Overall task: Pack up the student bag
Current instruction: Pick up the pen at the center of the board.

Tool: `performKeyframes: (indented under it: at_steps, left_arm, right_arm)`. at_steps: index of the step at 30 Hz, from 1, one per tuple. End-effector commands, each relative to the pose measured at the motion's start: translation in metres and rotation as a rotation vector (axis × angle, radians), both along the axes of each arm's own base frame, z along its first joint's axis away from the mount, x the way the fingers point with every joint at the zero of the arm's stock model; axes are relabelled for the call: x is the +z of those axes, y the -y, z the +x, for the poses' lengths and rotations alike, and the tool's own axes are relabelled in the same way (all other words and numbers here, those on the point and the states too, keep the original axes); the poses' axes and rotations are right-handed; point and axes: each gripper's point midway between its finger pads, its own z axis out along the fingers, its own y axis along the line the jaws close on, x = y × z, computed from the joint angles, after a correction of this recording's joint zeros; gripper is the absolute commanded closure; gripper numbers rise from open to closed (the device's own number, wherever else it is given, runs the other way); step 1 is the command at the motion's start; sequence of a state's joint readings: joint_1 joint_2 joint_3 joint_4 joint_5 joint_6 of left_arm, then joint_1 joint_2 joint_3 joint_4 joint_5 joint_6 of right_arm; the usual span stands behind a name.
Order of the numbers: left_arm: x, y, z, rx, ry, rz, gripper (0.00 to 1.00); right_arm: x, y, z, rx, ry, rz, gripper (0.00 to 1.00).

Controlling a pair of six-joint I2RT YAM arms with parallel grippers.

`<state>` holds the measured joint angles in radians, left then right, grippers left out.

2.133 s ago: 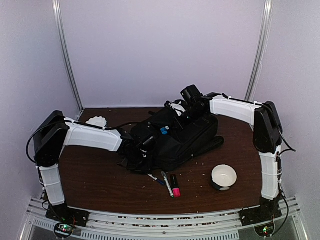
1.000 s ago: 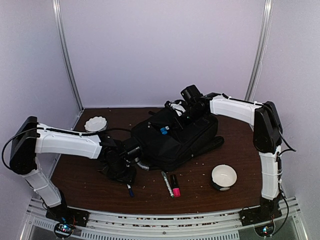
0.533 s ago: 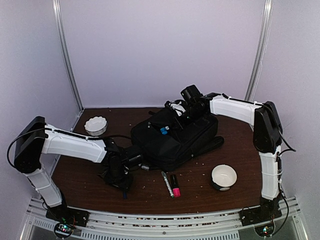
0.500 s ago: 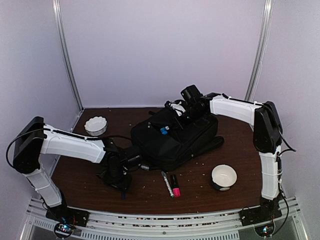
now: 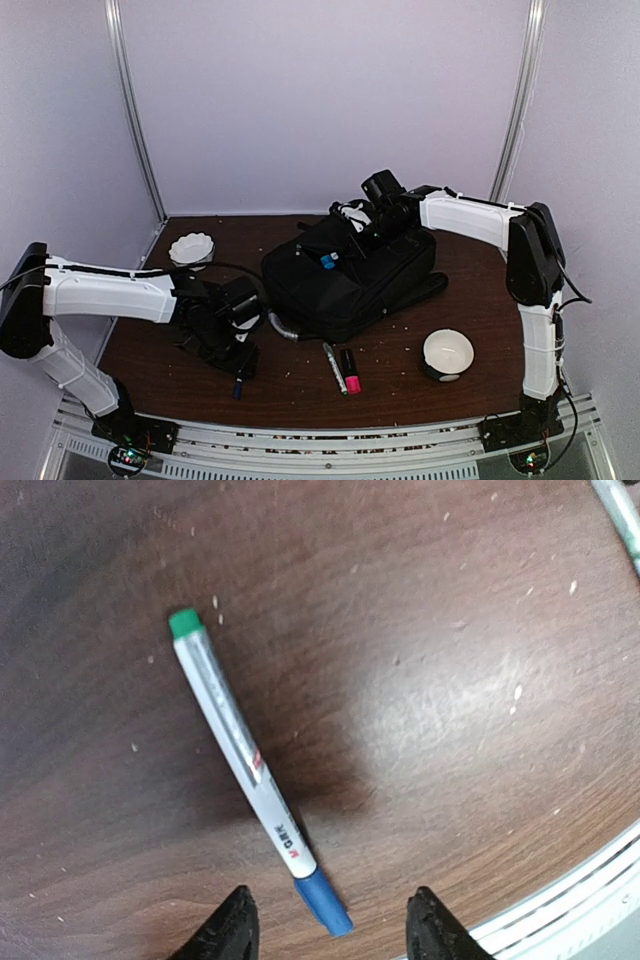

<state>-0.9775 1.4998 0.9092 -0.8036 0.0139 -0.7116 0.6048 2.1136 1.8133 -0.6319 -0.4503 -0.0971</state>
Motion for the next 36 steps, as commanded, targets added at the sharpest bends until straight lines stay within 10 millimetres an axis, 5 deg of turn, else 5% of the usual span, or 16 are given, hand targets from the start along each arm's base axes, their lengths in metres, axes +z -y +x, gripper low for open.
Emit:
performKeyframes:
  at_steps: [1,10,29,36]
  left_arm:
    - [-0.005,-0.004,-0.007,-0.006,-0.028,0.005,0.49]
    - [-0.021,-0.014,-0.013,0.059,-0.078,0.063,0.57]
    - [-0.03,-0.002,0.017,0.17,-0.017,0.142,0.71]
    - [-0.034,-0.001,0.016,0.156,-0.033,0.159,0.85]
  right_arm:
    - [-0.012,-0.021,-0.025,0.074,-0.091,0.042,1.0]
    - [-0.017,-0.021,-0.025,0.075,-0.101,0.041,1.0]
    - [-0.017,-0.021,-0.026,0.075,-0.103,0.039,1.0]
    - [-0.017,-0.021,-0.026,0.075,-0.103,0.04,1.0]
